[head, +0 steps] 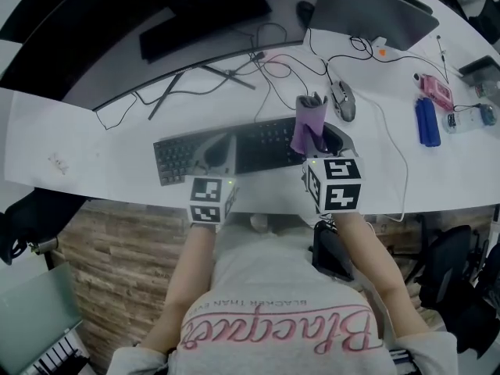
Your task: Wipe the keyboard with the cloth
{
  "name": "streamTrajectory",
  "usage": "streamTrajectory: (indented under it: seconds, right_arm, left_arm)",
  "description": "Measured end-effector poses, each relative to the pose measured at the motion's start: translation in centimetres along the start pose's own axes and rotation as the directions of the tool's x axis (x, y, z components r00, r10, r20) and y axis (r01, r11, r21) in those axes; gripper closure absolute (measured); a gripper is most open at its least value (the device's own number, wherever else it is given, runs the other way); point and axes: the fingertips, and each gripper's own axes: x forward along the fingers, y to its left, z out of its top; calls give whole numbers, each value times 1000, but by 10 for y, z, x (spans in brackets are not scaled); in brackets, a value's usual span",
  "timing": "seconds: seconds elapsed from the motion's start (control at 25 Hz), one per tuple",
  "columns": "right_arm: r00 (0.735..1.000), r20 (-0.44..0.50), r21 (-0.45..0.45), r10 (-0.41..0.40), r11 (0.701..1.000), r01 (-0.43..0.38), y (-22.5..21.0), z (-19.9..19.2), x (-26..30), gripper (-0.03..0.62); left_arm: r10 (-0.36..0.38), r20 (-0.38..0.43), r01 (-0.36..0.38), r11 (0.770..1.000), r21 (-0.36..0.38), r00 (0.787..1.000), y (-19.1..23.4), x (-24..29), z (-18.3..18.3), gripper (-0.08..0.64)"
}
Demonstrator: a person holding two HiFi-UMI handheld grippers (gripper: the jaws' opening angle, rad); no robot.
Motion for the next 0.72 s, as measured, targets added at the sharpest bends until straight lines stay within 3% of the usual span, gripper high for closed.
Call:
streamTrajectory:
  seconds: [0.36, 0.72]
  right_arm:
    - [992, 40, -36, 118, 993, -117, 85, 23, 3, 506]
    - [968, 37, -92, 247, 966, -243, 168, 34, 12, 506]
  left_arm:
    - [78, 81, -74, 996, -49, 994, 52, -45, 10, 555]
    - [129, 80, -121, 988, -96, 988, 101, -84, -9, 555]
